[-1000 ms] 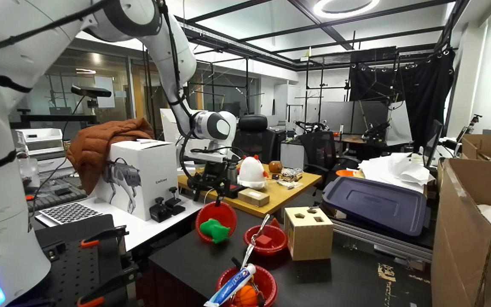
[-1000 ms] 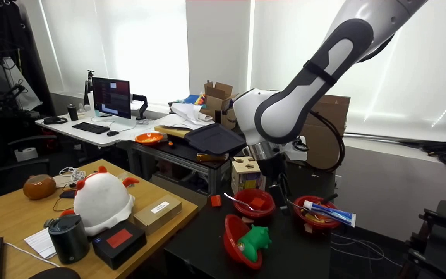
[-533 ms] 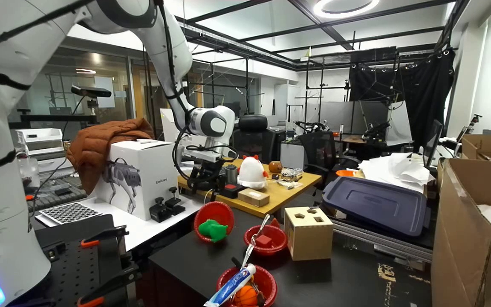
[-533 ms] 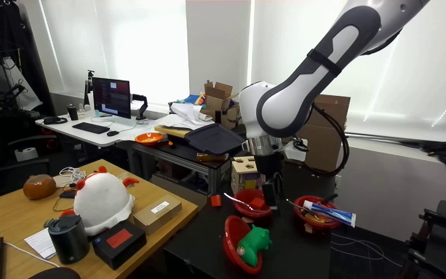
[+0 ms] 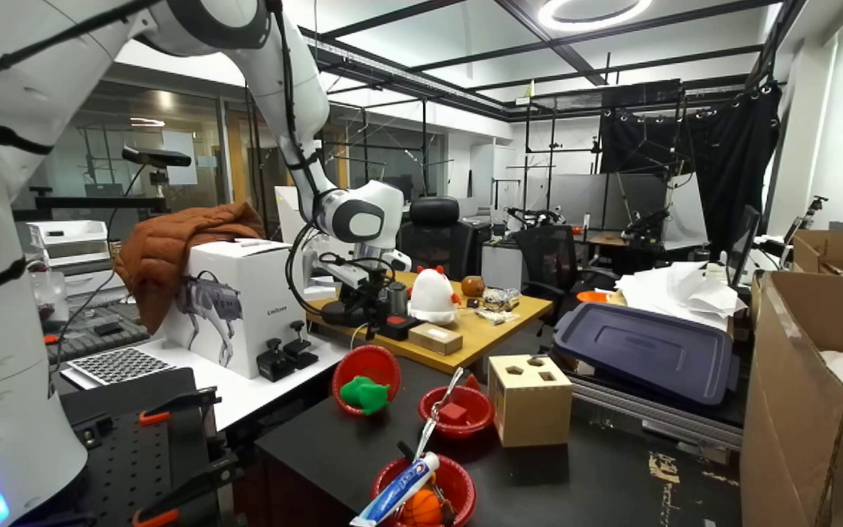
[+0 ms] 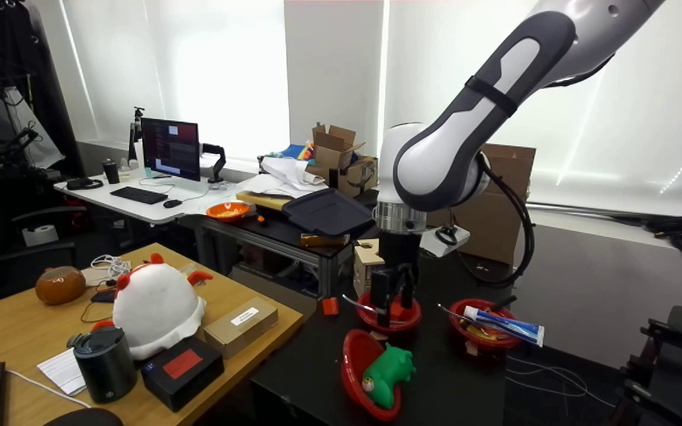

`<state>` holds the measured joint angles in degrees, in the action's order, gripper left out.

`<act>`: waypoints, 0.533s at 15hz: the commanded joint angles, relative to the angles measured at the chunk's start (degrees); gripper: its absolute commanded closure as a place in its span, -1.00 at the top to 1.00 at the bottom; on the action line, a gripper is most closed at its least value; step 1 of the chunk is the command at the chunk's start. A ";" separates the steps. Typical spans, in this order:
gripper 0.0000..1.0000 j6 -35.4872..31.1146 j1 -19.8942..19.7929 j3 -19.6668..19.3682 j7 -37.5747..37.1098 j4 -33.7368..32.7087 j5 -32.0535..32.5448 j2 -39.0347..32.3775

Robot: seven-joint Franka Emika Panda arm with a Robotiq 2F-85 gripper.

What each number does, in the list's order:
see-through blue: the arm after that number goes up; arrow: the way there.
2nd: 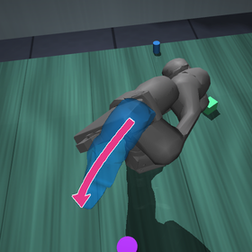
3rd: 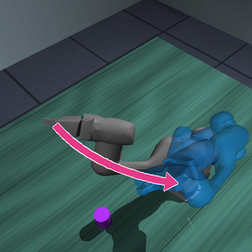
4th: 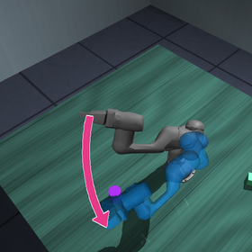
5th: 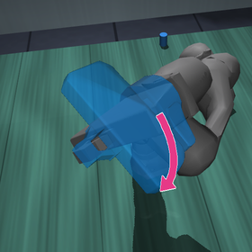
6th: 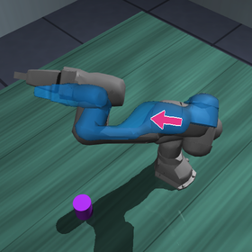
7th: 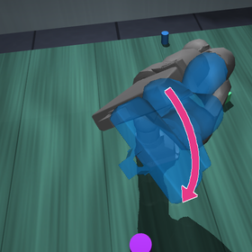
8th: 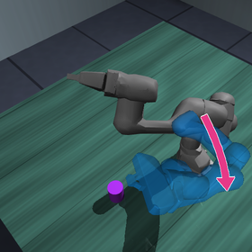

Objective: Move the empty red bowl forwards, place the green plush toy inside the bowl

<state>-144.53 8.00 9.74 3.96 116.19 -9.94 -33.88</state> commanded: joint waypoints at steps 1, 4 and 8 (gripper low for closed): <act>1.00 -7.22 0.00 0.79 -6.81 2.83 -4.29 0.95; 1.00 -13.15 1.34 -0.31 -12.32 3.09 -5.31 -0.99; 1.00 -18.23 2.18 -1.82 -18.02 1.58 -5.05 -4.71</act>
<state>-159.29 9.04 9.20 -10.39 118.24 -14.02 -36.69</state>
